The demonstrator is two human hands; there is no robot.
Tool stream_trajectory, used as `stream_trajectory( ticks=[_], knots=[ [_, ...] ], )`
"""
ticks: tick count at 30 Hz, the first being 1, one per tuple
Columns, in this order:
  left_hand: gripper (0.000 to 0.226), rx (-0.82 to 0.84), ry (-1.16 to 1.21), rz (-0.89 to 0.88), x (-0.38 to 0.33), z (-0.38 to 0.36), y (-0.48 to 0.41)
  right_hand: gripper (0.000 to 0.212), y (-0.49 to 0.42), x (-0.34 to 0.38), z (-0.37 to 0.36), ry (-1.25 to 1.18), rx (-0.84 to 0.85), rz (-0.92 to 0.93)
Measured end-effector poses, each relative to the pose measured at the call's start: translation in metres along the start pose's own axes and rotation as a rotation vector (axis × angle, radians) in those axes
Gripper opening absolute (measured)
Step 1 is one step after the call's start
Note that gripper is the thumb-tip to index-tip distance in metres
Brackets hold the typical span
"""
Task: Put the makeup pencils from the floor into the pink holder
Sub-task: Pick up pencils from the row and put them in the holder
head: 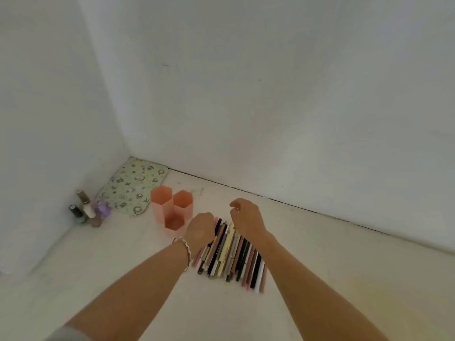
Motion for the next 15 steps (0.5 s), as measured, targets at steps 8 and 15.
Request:
stream_trajectory(
  ticks=[8, 15],
  knots=[
    [0.03, 0.041, 0.023, 0.204, 0.003, -0.029, -0.013, 0.032, -0.043, -0.027, -0.007, -0.046, -0.013, 0.013],
    [0.029, 0.044, -0.041, 0.168, 0.001, -0.012, -0.013, 0.031, -0.053, -0.031, -0.018, -0.091, -0.017, 0.012]
  ],
)
Point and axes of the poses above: each hand's wrist, its own y-axis away from the middle knuckle, its own z-axis out of the back of the hand, x = y × z, the point moved 10 cm from there along -y, towards the middle knuckle, and after that the axes turned 15 degrees about -y, right-handed, at the moved point
